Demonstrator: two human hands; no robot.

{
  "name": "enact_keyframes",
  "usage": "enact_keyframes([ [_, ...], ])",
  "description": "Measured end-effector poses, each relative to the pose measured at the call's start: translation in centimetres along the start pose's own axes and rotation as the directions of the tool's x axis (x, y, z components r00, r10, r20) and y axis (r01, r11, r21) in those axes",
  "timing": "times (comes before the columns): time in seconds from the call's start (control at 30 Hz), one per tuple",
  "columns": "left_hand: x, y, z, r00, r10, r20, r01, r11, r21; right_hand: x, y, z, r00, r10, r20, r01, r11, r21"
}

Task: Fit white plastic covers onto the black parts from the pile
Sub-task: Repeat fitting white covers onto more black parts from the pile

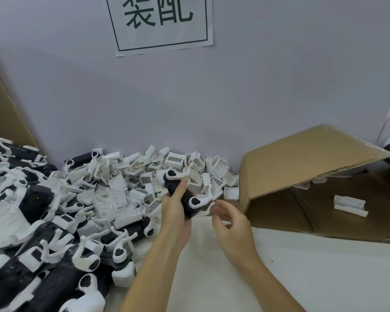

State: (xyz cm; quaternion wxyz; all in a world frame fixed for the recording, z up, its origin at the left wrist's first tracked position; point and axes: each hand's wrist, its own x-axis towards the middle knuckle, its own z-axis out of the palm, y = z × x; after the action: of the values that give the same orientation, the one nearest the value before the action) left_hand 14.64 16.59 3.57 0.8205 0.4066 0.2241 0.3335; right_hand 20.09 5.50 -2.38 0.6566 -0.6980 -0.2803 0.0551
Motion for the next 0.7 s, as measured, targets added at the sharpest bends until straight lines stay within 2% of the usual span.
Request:
enact_keyframes([
  [0.07,-0.3,-0.1,0.0,0.994,-0.025,0.102,0.033,0.996,-0.079,-0.1,-0.1,-0.2,0.991,0.013,0.136,-0.019,0.999,0.041],
  [0.13,-0.5,-0.4,-0.1,0.991,-0.036,0.126,0.045,0.997,-0.069,-0.3,-0.2,-0.2,0.98,0.026,0.196,-0.043,0.996,0.083],
  [0.2,-0.7,-1.2,-0.1,0.994,-0.023,0.108,0.026,0.999,-0.019,-0.2,-0.2,-0.2,0.985,0.044,0.169,-0.066,0.99,0.126],
  [0.27,-1.0,-1.9,0.2,0.992,-0.029,0.122,0.031,0.999,-0.01,-0.1,-0.1,0.0,0.995,0.062,0.079,-0.071,0.99,0.125],
  [0.4,-1.3,-2.5,0.3,0.986,-0.028,0.166,0.039,0.997,-0.061,0.2,0.4,0.1,0.994,-0.002,-0.106,0.004,1.0,0.022],
  [0.53,-1.1,-2.9,0.1,0.989,-0.016,0.148,0.024,0.998,-0.055,0.2,0.5,0.1,0.992,-0.033,-0.119,0.031,0.999,-0.023],
  [0.7,-0.4,-3.4,-0.5,0.992,0.057,0.114,-0.055,0.998,-0.016,0.1,0.2,0.2,0.998,-0.03,-0.056,0.029,0.999,-0.024],
])
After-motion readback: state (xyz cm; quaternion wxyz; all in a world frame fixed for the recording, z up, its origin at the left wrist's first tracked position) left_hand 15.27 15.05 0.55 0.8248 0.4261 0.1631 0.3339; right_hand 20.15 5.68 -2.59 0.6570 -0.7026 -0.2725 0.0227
